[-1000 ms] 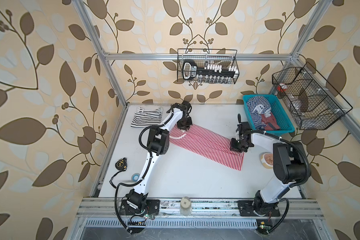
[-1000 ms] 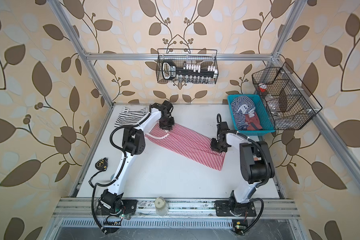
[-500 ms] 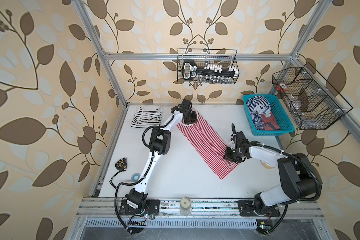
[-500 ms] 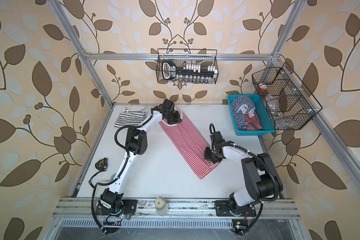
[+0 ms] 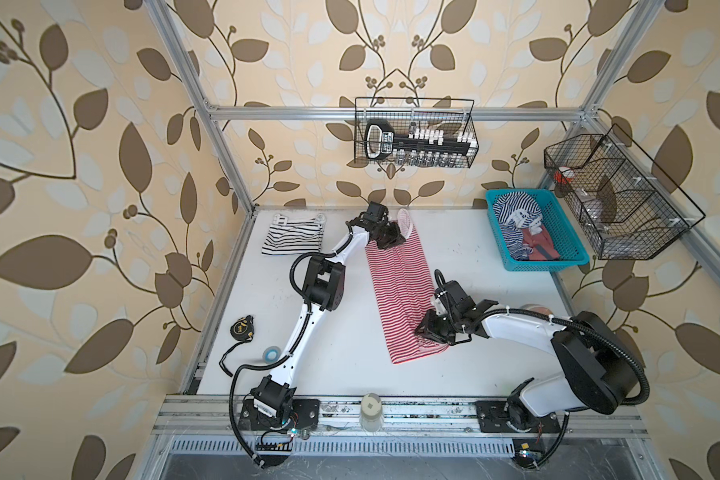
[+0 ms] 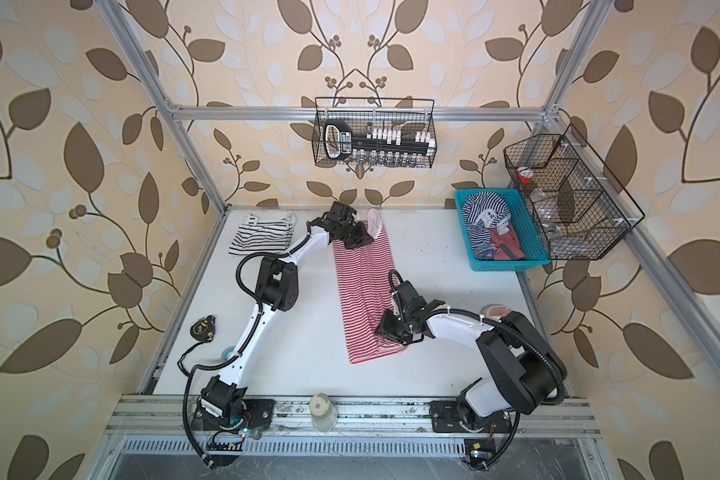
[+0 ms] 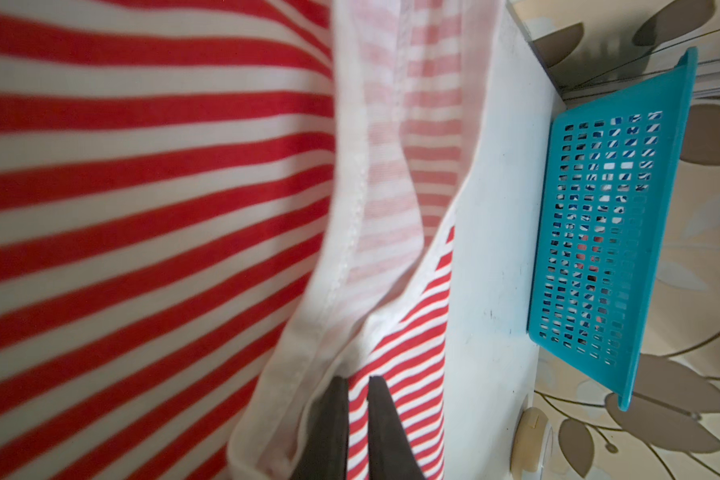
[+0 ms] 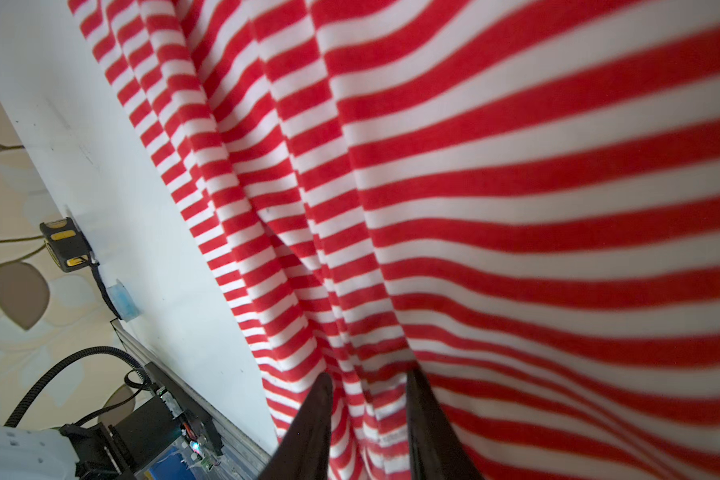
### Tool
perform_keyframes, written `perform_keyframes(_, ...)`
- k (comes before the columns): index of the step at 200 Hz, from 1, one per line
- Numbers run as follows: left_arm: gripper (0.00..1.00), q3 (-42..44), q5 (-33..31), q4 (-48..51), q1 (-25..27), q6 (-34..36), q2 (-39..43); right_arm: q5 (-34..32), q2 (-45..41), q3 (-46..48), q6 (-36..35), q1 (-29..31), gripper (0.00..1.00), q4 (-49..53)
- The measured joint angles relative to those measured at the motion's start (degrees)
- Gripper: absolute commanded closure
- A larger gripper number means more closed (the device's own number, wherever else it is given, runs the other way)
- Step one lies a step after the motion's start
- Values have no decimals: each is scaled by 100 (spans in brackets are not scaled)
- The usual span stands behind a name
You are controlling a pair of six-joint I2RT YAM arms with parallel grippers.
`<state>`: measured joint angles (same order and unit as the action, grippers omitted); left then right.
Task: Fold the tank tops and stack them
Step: 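Lay the top lengthwise toward the robot and open both grippers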
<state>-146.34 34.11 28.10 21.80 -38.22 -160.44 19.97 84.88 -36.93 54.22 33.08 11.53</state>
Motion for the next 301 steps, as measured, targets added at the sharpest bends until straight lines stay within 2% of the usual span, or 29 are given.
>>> perform_keyframes(19, 77, 229, -17, -9, 0, 81, 188, -7, -221, -103, 90, 35, 61, 116)
perform_keyframes(58, 66, 636, -162, 190, 0, 229, 855, -203, -1248, -651, -33, 9, 57, 625)
perform_keyframes(99, 64, 1300, -470, 693, 0, 634, 2439, -614, -1585, -874, -682, -448, 55, 1506)
perform_keyframes(118, 64, 2216, -785, 1091, 0, 863, 3569, -892, -1451, -828, -1086, -693, 53, 1991)
perform_keyframes(139, 64, 3926, -1080, 1370, 2, 1023, 4966, -1043, -1287, -654, -1462, -870, 53, 2243)
perform_keyframes(160, 64, 5508, -1279, 1624, 70, 1064, 5825, -1071, -1080, -448, -1742, -927, 52, 2308)
perform_keyframes(187, 64, 6841, -1480, 1899, 365, 1084, 6013, -1043, -804, -142, -1945, -918, 58, 2243)
perform_keyframes(215, 62, 7746, -1508, 1978, 767, 1073, 6146, -968, -789, 125, -1917, -669, 68, 2065)
perform_keyframes(252, 59, 8467, -1445, 1937, 1106, 1016, 6756, -940, -944, 369, -1580, -70, 78, 1663)
perform_keyframes(283, 53, 9027, -1305, 1716, 1130, 846, 7272, -938, -1176, 669, -1150, 437, 83, 1261)
perform_keyframes(301, 53, 9272, -1252, 1606, 1163, 750, 7427, -933, -1228, 761, -914, 675, 81, 1073)
